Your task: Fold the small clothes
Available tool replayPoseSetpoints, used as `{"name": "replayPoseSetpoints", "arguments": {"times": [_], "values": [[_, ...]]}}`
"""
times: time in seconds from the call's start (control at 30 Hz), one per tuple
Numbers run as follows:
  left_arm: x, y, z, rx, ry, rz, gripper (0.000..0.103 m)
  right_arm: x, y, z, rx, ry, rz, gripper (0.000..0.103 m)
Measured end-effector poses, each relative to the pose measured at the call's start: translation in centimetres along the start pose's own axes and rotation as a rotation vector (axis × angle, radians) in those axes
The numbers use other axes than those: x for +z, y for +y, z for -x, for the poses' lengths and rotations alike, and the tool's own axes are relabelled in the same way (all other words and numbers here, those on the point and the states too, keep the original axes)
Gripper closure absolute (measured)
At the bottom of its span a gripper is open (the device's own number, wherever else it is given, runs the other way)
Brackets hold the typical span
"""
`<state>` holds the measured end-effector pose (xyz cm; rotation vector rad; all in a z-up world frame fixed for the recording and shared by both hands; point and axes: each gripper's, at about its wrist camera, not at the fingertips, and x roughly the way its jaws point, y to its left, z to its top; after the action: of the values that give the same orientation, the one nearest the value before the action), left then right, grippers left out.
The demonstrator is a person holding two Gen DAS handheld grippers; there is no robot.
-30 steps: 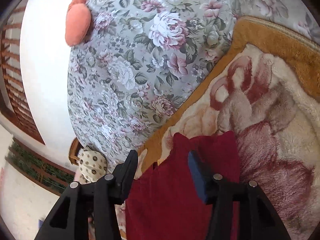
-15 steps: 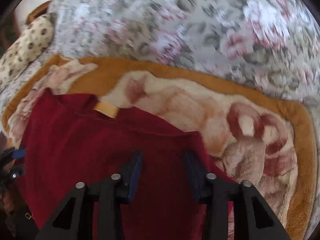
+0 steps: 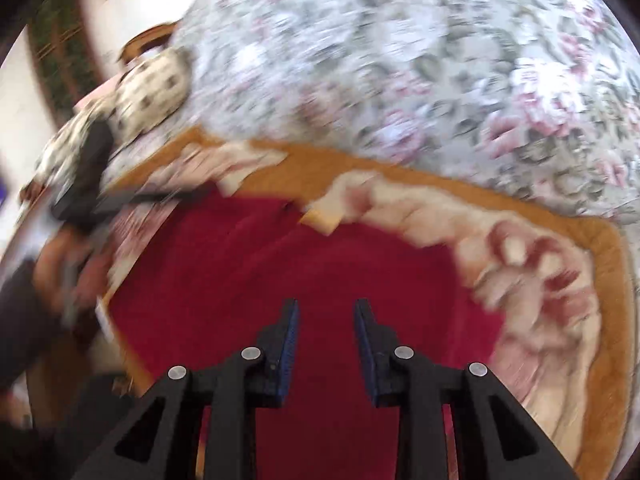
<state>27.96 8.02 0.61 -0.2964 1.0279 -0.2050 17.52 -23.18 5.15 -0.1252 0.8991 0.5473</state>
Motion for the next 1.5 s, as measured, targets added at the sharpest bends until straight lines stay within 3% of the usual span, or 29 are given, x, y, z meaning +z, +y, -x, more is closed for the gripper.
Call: {"name": "replayPoseSetpoints", "arguments": {"times": [0.03, 0.1, 0.17, 0.27, 0.33, 0.4, 0.5, 0.57, 0.6, 0.67, 0.73, 0.87, 0.97, 1.1, 1.2, 1.27, 1.33, 1.5], "values": [[0.2, 1.0, -1.4, 0.008, 0.049, 0.054, 0.052, -1.5, 0.6, -0.1, -0.036, 0.015, 0.033, 0.077], [0.6, 1.6, -1.7, -0.017, 0.022, 0.095, 0.051, -4.6, 0.1, -2.1, -0.145, 0.097, 0.031, 0.076], [0.7, 1.0, -1.4, 0.008, 0.039, 0.079, 0.051, -6.2, -1.2, -1.8, -0.109, -0.009, -0.047, 0.076], [0.3, 0.5, 1.1, -0.045, 0.012, 0.025, 0.051, -6.4, -2.0, -1.8, -0.084, -0.025, -0.093, 0.073], [-1.1, 0.8, 3.9, -0.082, -0.034, 0.015, 0.051, -6.1, -1.8, -1.8, -0.08, -0.013, -0.101, 0.069], [-3.5, 0.9, 6.9, -0.106, -0.086, -0.014, 0.035, -5.5, -1.0, -1.2, -0.132, 0.004, -0.092, 0.069], [-8.0, 0.0, 8.5, -0.176, -0.06, -0.069, 0.033, -5.3, 1.1, 1.3, -0.146, -0.075, -0.086, 0.069], [-10.2, -0.5, 7.4, -0.147, -0.019, -0.104, 0.033, -6.5, 2.4, 2.2, -0.147, -0.095, -0.069, 0.068], [-11.3, -0.6, 6.4, -0.115, 0.005, -0.123, 0.034, -7.1, 2.6, 1.7, -0.163, -0.068, -0.07, 0.067], [-12.4, -1.0, 6.1, -0.088, -0.048, -0.177, 0.033, -8.9, 1.6, -1.0, -0.213, 0.053, -0.109, 0.066], [-12.8, -2.0, 6.4, -0.045, -0.055, -0.214, 0.033, -9.5, 1.5, -0.8, -0.208, 0.003, -0.112, 0.067], [-13.4, -1.1, 9.6, -0.082, -0.117, -0.15, 0.033, -9.0, 2.5, 0.0, -0.266, 0.041, -0.134, 0.067], [-15.2, 1.6, 11.8, -0.066, -0.176, -0.059, 0.033, -8.3, 4.7, 2.6, -0.275, -0.06, -0.148, 0.067], [-17.5, 5.0, 11.2, -0.052, -0.121, 0.102, 0.033, -6.1, 8.9, 4.1, -0.241, -0.15, -0.062, 0.067], [-19.1, 5.9, 10.5, -0.077, -0.077, 0.188, 0.033, -3.9, 11.2, 1.1, -0.227, -0.081, 0.016, 0.067], [-19.9, 5.9, 10.4, -0.097, -0.064, 0.215, 0.033, -3.2, 11.4, -2.9, -0.189, 0.042, 0.039, 0.067], [-20.1, 5.4, 10.4, -0.068, -0.062, 0.204, 0.033, -3.7, 10.9, -6.3, -0.208, 0.146, 0.061, 0.064], [-20.3, 3.7, 9.8, -0.071, -0.05, 0.229, 0.032, -4.4, 12.2, -6.8, -0.263, 0.112, 0.157, 0.059]]}}
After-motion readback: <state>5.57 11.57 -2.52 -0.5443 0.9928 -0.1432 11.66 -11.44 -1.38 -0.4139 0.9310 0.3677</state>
